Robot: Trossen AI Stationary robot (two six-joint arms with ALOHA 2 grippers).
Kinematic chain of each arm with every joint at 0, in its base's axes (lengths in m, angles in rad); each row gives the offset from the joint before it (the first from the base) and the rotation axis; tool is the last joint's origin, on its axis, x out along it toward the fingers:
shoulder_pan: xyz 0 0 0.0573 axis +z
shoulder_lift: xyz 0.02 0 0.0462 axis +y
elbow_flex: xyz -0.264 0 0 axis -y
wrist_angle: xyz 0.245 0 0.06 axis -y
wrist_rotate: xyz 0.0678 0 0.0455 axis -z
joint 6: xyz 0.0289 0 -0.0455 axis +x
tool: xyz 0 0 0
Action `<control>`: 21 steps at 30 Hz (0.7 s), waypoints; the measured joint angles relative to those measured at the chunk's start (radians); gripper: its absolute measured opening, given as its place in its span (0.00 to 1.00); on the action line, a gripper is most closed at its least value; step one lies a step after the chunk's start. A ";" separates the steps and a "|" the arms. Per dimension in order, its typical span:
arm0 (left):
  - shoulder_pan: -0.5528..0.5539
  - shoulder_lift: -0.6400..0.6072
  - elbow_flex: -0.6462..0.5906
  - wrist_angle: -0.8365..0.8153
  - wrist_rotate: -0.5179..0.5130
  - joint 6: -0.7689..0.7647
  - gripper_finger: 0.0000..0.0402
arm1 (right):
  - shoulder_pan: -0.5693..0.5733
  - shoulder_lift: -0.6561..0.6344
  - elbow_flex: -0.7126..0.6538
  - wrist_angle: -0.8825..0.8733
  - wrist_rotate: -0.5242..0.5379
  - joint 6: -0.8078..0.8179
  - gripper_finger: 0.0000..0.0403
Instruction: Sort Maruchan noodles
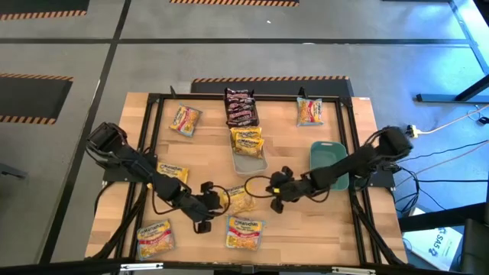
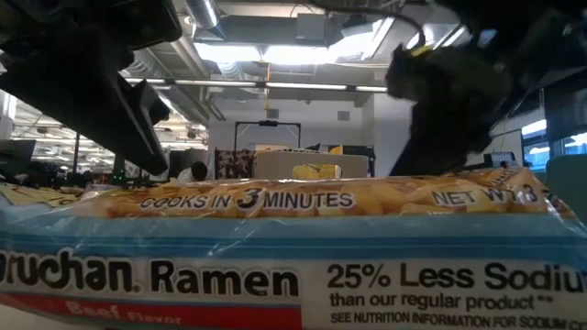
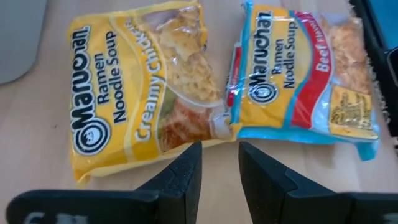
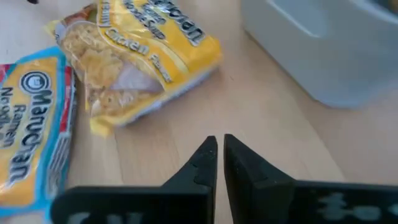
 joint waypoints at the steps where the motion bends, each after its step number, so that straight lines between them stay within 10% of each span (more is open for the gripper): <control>1: -0.003 -0.001 0.001 -0.002 -0.001 0.001 0.24 | 0.008 -0.029 0.000 -0.043 0.001 0.013 0.04; 9: -0.008 -0.003 0.002 0.002 -0.083 0.007 0.24 | 0.014 -0.126 0.005 -0.125 -0.065 0.145 0.10; 21: -0.029 -0.002 0.001 0.021 -0.210 0.080 0.24 | -0.037 -0.016 0.007 0.146 -0.159 0.165 0.79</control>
